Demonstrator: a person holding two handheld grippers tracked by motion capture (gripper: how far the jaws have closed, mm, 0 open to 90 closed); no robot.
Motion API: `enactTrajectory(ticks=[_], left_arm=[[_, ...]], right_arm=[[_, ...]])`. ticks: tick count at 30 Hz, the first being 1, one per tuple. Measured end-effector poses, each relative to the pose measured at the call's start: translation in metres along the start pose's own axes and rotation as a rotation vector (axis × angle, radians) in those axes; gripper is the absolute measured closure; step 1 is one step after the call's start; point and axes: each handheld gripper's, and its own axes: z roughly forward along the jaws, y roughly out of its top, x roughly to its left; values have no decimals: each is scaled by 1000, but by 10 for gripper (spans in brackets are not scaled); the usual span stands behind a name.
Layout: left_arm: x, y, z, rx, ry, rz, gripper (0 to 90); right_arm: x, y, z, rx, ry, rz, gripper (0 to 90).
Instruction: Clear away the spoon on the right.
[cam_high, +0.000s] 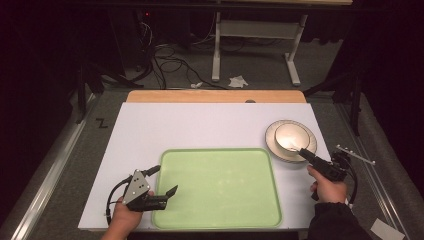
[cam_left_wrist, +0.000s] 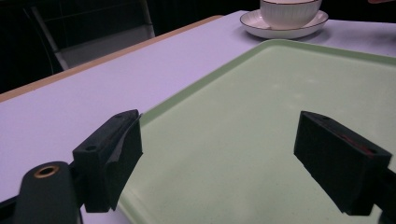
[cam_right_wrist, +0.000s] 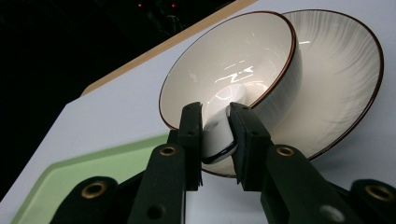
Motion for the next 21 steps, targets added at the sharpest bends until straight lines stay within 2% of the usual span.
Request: enactTrajectory(ticks=[15, 19, 21], left_arm=[[0, 0, 0, -1, 1, 0, 155], [0, 0, 0, -1, 0, 2, 156], [0, 0, 0, -1, 0, 3, 155]], right_arm=[[1, 1, 0, 15, 4, -16, 807], [1, 2, -1, 16, 2, -30, 862], [2, 2, -1, 14, 1, -38, 863]])
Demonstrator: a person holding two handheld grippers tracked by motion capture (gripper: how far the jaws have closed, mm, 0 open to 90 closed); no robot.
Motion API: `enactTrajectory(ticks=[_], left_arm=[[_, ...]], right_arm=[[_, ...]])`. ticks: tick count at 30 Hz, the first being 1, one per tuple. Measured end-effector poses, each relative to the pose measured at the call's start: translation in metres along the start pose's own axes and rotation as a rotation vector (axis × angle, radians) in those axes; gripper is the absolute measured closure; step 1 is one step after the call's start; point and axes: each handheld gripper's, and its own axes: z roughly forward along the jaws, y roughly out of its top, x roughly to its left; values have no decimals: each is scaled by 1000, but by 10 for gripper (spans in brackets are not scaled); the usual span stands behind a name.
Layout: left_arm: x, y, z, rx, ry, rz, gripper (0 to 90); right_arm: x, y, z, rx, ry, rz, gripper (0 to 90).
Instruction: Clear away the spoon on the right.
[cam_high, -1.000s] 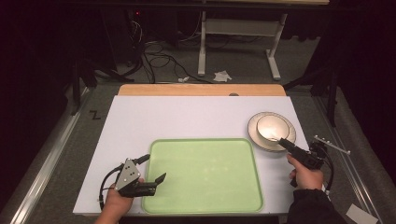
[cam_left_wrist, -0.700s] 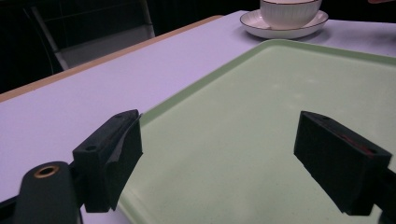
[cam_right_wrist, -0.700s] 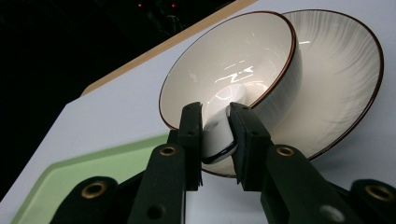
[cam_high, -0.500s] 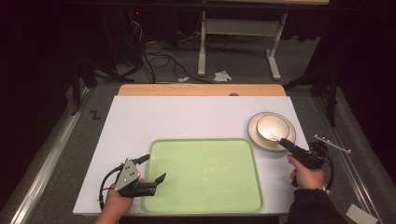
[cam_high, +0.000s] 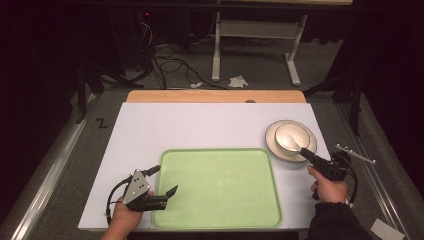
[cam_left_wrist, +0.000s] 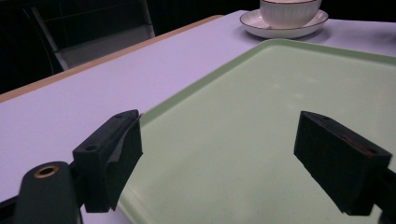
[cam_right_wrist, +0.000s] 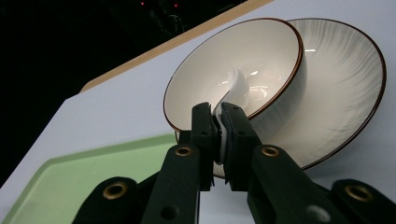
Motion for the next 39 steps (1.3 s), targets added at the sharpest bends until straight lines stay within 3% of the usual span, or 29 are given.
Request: enactTrajectory(ticks=[17, 25, 28, 39], left_arm=[[0, 0, 0, 0, 0, 0, 156], [0, 0, -1, 1, 0, 2, 156], [0, 0, -1, 0, 0, 2, 156], [0, 1, -1, -4, 2, 4, 155]], right_arm=[[3, 1, -1, 0, 15, -19, 865], [5, 2, -3, -12, 19, -59, 865], [8, 2, -4, -22, 15, -83, 866], [23, 3, -13, -67, -15, -250, 865]])
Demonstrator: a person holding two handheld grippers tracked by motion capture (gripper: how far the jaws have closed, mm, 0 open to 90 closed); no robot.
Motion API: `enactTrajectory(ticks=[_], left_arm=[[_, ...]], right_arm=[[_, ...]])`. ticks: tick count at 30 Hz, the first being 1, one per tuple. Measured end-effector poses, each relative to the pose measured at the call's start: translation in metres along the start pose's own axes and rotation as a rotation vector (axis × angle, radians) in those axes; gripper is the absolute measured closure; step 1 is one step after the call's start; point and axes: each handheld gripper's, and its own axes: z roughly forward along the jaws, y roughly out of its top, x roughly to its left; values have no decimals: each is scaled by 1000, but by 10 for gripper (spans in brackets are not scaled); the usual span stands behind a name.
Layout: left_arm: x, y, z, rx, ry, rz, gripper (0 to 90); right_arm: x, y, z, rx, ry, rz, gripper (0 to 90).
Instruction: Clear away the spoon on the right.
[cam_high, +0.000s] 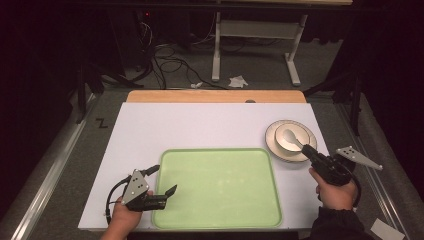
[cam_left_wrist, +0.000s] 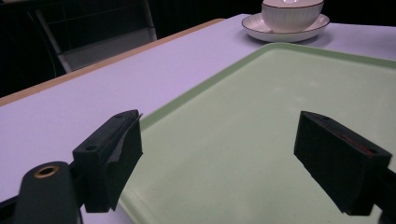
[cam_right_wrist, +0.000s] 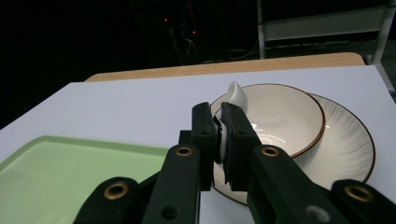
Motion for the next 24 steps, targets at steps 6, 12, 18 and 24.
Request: enactTrajectory(ticks=[6, 12, 18, 24], left_arm=[[0, 0, 0, -1, 1, 2, 156], [1, 0, -1, -6, 5, -6, 156], [2, 1, -3, -19, 7, -15, 155], [5, 1, -5, -48, 13, -38, 155]], right_arm=[[5, 3, -8, -34, -4, -46, 866], [11, 4, -16, -61, 19, -97, 865], [23, 4, -19, -71, 48, -147, 865], [34, 2, -20, -67, 77, -189, 865]])
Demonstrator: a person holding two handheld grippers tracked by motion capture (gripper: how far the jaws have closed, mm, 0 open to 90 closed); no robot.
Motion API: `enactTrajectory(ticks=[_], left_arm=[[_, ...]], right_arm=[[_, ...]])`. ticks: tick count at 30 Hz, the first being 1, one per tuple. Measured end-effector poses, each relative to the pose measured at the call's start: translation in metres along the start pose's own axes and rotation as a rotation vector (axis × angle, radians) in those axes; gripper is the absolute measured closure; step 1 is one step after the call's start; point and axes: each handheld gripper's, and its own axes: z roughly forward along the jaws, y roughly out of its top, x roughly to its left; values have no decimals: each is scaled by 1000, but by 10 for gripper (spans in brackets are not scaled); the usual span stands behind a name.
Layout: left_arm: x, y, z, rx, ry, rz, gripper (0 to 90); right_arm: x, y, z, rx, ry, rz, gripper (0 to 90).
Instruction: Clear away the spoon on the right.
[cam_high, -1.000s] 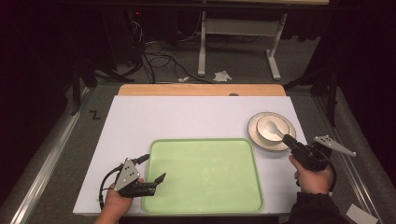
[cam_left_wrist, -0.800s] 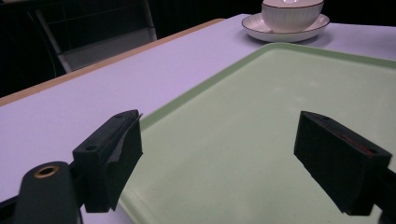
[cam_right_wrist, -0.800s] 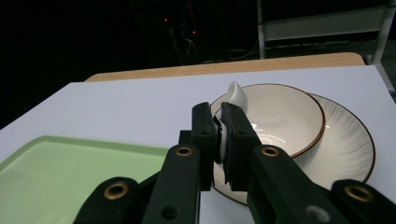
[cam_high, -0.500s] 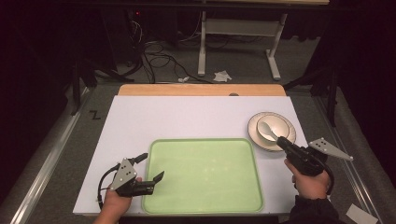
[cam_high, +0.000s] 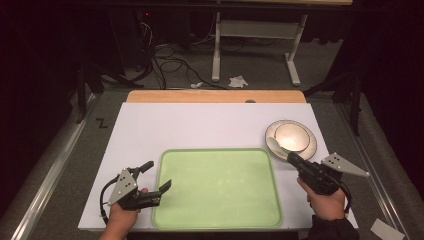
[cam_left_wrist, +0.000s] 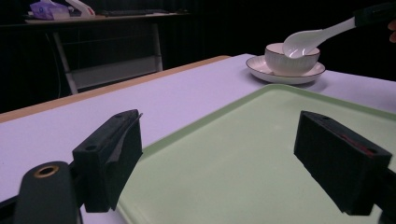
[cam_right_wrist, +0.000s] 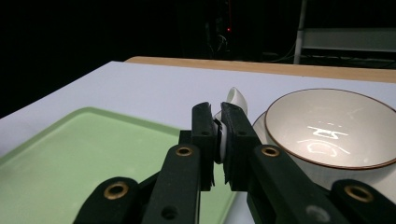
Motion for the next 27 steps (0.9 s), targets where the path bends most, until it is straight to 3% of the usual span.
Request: enactTrajectory(ticks=[13, 27], left_arm=[[5, 2, -9, -101, 5, -59, 155], [10, 3, -14, -145, 11, -90, 155]], right_arm=[[20, -6, -1, 16, 73, -48, 865], [46, -23, 7, 73, 158, -97, 865]])
